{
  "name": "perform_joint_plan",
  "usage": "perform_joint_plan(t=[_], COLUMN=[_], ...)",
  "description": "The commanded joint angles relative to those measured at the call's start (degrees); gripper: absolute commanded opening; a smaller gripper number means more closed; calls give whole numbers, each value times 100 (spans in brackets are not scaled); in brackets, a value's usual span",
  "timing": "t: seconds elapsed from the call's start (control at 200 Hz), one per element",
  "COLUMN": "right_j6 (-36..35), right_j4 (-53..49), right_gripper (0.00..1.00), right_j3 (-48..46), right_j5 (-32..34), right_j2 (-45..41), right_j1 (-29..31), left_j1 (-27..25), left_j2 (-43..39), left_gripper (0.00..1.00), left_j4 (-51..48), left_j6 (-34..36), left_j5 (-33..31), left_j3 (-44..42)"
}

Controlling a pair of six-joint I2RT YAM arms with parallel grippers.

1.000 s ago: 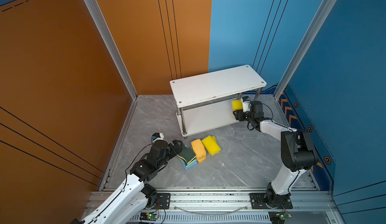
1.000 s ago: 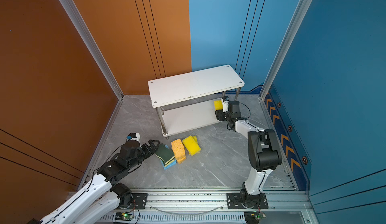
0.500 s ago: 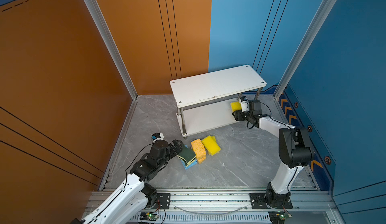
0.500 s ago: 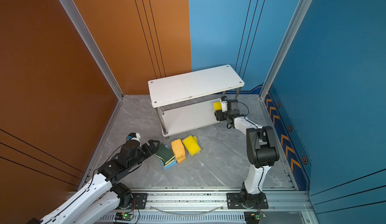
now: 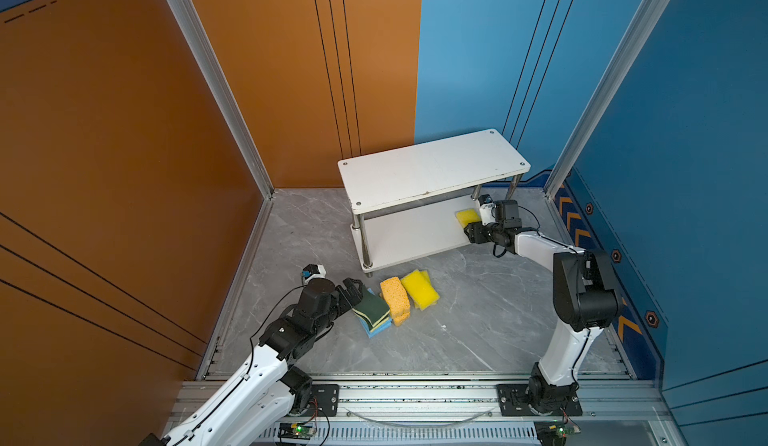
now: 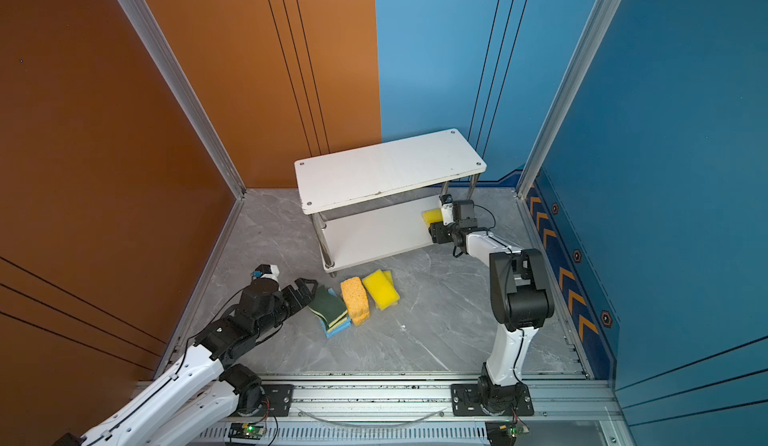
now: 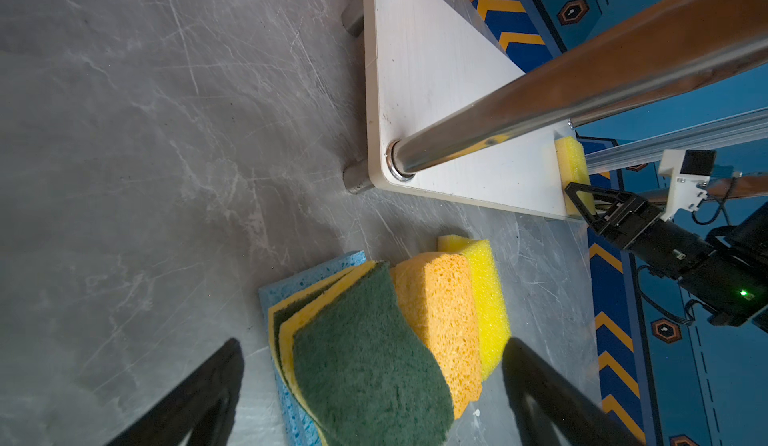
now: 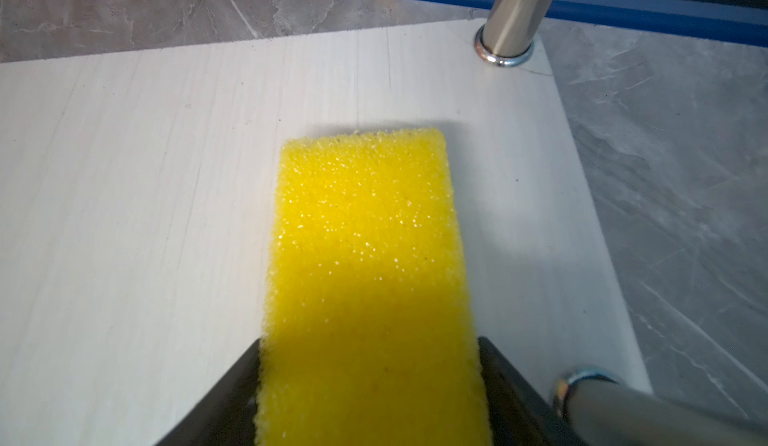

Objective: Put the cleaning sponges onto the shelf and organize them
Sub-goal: 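Lower the yellow sponge onto the lower shelf tier and open the right gripper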

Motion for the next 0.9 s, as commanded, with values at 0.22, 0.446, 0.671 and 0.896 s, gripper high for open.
perform_joint_plan(t=[0.22,0.446,0.671,0.896], right_j6=[28,80,124,72], right_j4=[3,27,148,107], right_gripper=[79,82,84,86], right_j3=[133,95,-96,-274], right_j5=[159,131,138,159], right_j2=[67,-88,-400,-776], right_j1=[17,26,57,59], left_j1=[54,54,54,54], left_j2=[0,7,-6,-15], left_gripper=[97,97,98,98], left_j4=[-70,-70,-67,-73], left_j6=[0,0,8,17], left_j5=[77,93,95,104], left_j3=[-53,-48,-57,-50])
